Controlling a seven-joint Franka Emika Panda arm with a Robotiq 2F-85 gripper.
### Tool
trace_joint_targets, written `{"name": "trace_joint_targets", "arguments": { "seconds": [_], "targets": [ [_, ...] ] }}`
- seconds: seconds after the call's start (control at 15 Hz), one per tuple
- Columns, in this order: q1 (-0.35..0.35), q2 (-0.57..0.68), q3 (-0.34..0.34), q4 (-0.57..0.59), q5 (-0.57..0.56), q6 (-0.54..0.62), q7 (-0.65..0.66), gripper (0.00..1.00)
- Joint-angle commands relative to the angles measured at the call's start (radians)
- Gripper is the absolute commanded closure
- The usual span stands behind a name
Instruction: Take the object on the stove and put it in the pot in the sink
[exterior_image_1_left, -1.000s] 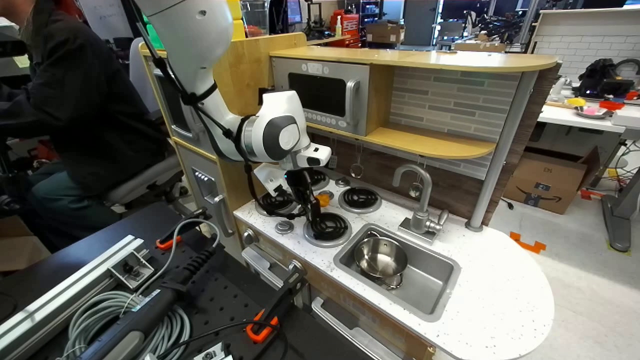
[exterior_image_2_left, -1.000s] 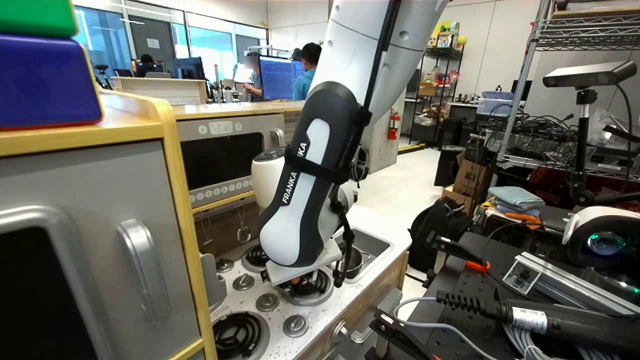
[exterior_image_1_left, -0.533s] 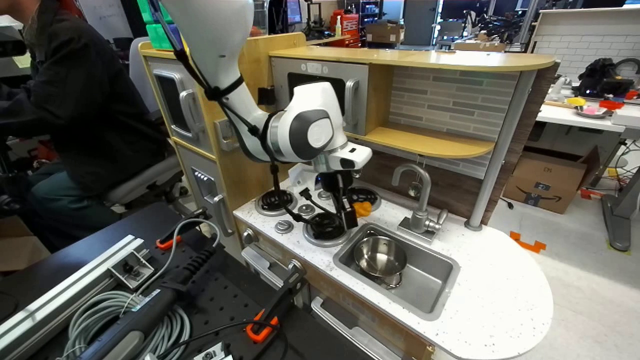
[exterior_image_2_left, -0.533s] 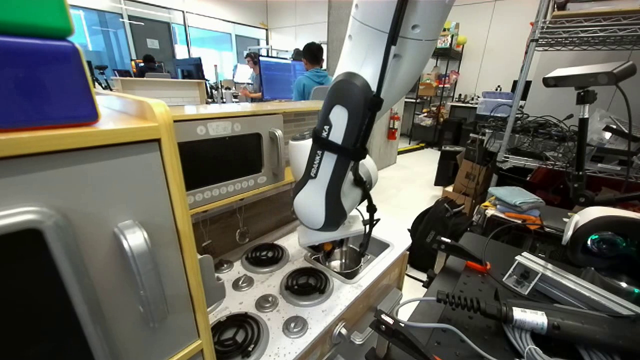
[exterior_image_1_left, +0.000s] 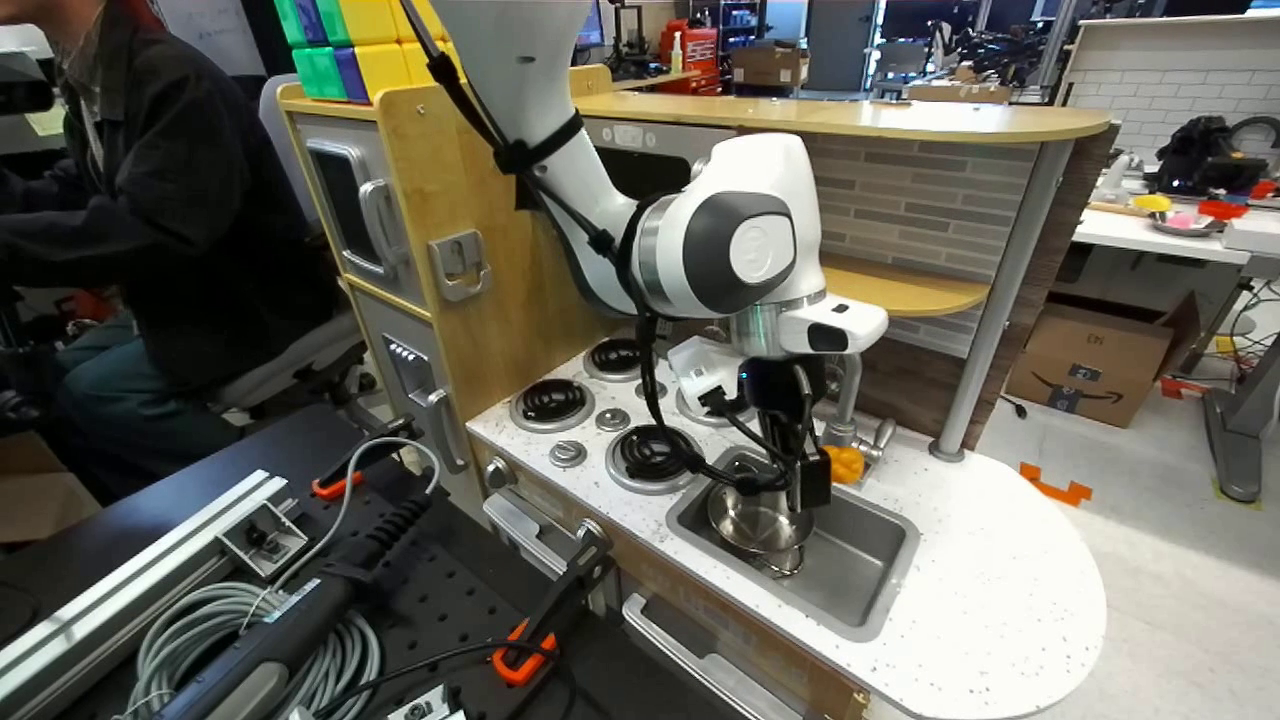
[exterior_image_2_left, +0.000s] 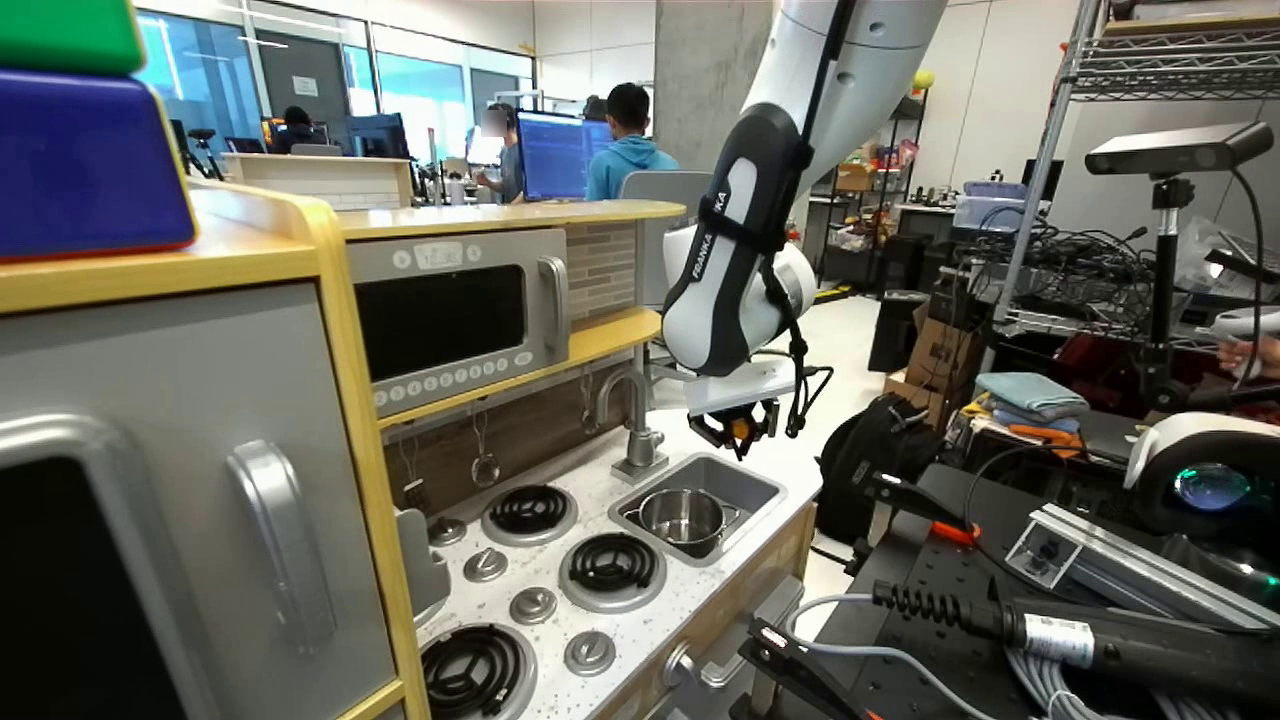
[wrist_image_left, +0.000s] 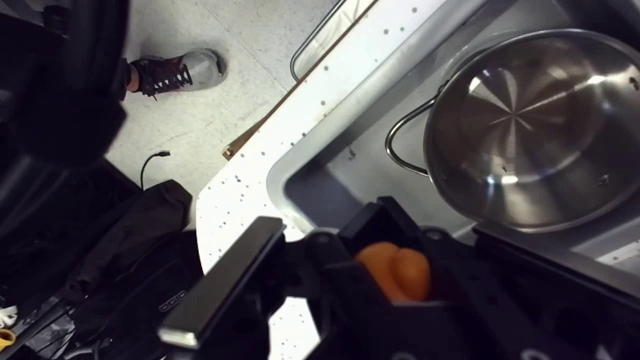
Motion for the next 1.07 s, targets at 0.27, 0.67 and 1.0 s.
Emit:
{"name": "trace_joint_targets", "arguments": {
  "seconds": [0.27, 0.67, 1.0],
  "targets": [
    [0.093, 0.305, -0.004, 0.282, -0.051, -0.012, 0.215, 0.98],
    [0.114, 0.427, -0.005, 0.425, -0.081, -0.041, 0.315, 0.98],
    [0.11, 0.425, -0.005, 0.428, -0.103, -0.026, 0.319, 0.52]
  ]
}}
